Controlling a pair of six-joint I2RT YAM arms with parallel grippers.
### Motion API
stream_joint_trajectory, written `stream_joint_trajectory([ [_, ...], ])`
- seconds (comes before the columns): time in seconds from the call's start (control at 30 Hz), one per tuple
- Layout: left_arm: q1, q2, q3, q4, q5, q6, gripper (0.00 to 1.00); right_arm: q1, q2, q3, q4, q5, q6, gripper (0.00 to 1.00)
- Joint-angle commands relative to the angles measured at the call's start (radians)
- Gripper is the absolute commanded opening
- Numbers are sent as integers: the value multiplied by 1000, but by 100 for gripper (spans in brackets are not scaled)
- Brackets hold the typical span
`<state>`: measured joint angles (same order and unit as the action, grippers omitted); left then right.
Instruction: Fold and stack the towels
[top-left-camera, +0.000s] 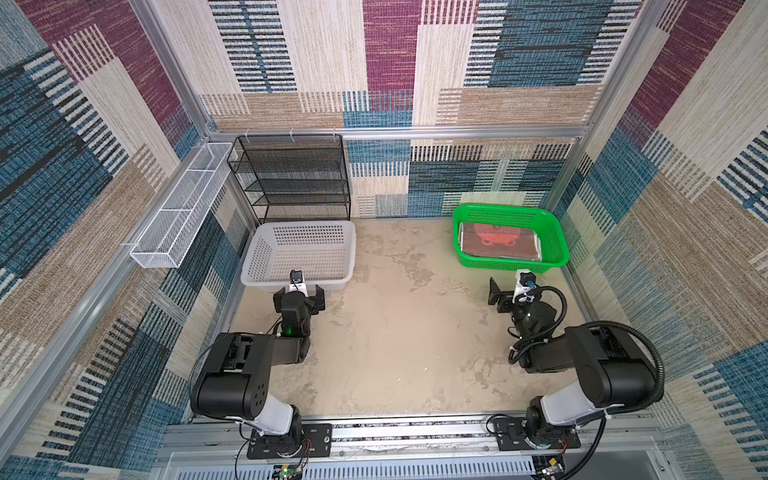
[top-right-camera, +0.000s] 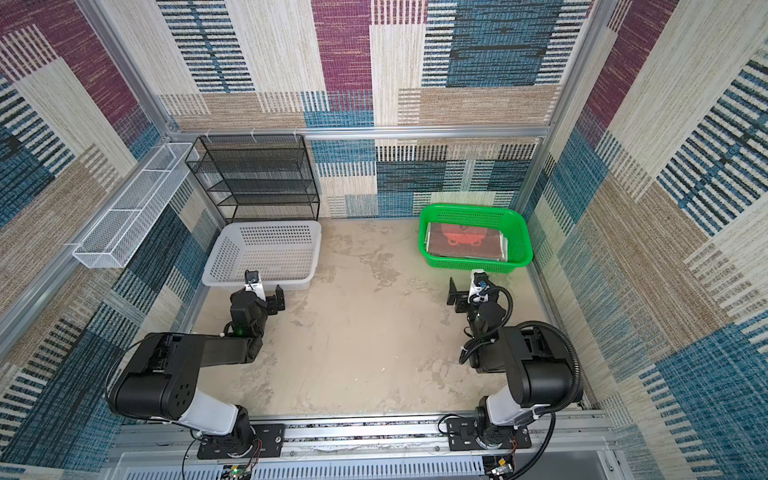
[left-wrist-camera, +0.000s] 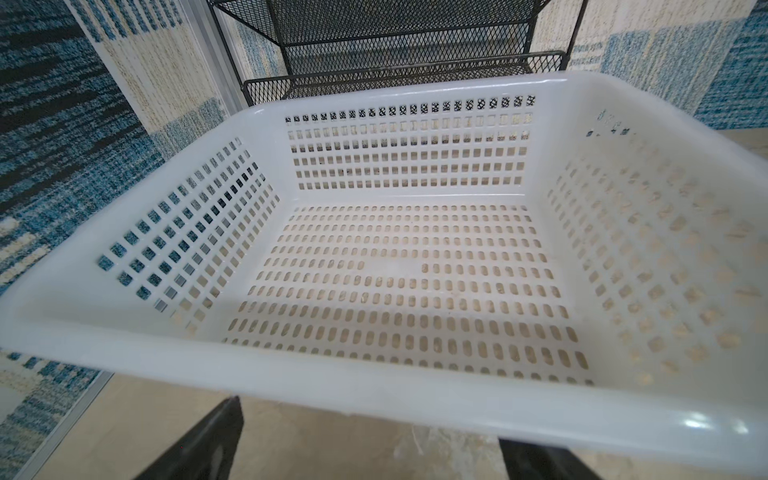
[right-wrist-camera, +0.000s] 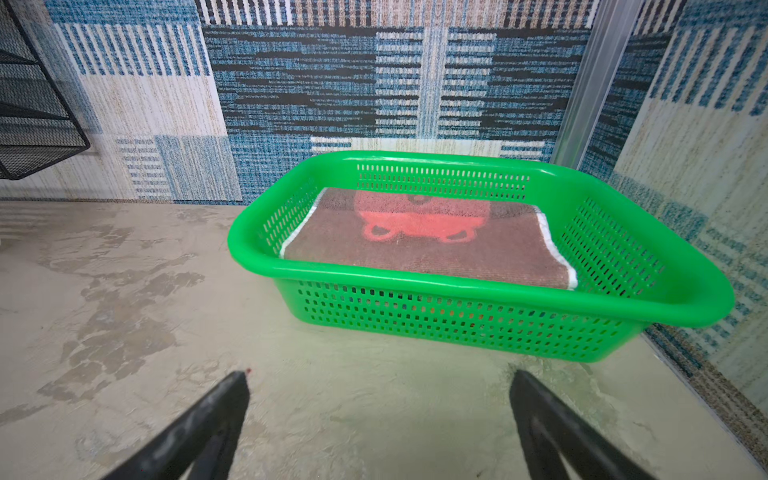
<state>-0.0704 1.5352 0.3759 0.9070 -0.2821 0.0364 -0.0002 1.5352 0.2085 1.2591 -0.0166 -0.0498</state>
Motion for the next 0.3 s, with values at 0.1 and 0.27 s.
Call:
stream_joint_trajectory([
  [0.1, 1, 0, 4, 0, -4, -13, 99, 0, 3, 5, 18, -15, 9, 100],
  [0.27, 1, 1, 5, 1, -3, -13, 99, 0, 1, 2, 26, 17, 21, 100],
])
